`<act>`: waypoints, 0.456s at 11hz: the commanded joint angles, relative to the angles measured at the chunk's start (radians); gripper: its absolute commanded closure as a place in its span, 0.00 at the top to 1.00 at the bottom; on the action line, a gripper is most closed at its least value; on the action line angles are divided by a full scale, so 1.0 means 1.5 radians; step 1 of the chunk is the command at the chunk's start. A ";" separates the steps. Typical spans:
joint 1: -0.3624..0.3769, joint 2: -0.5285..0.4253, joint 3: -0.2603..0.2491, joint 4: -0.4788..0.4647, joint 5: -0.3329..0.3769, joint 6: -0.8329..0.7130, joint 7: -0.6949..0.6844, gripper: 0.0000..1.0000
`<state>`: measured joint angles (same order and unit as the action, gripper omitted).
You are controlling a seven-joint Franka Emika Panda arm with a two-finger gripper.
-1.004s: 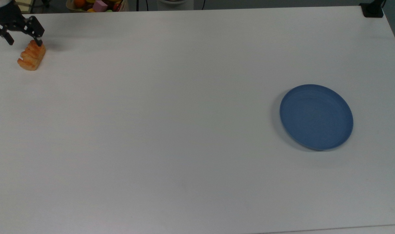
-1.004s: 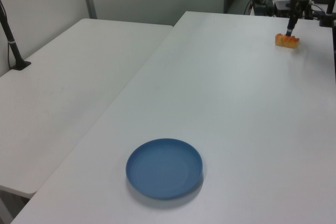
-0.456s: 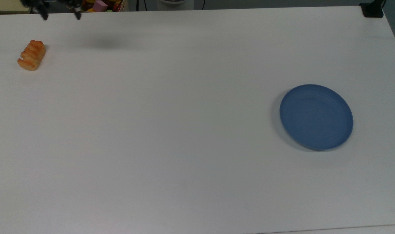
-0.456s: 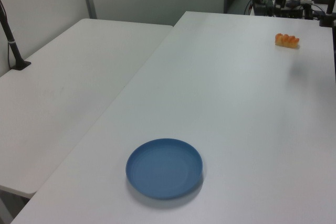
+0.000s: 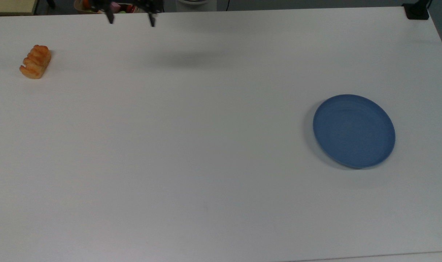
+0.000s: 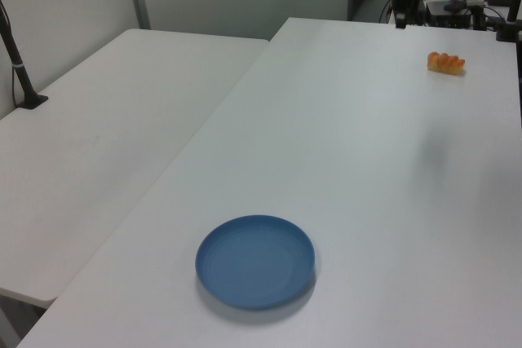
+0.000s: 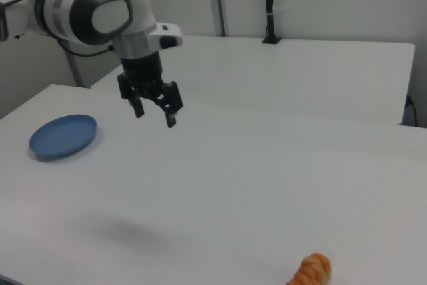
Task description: Put the bread on the table
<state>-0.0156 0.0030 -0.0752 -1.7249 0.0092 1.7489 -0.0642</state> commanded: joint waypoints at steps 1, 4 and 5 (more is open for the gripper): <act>0.051 0.009 -0.010 0.011 -0.009 -0.008 0.030 1.00; 0.053 0.031 -0.010 0.014 -0.011 -0.004 0.033 1.00; 0.053 0.032 -0.010 0.019 -0.010 -0.005 0.033 1.00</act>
<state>0.0473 0.0242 -0.0776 -1.7245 0.0078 1.7489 -0.0307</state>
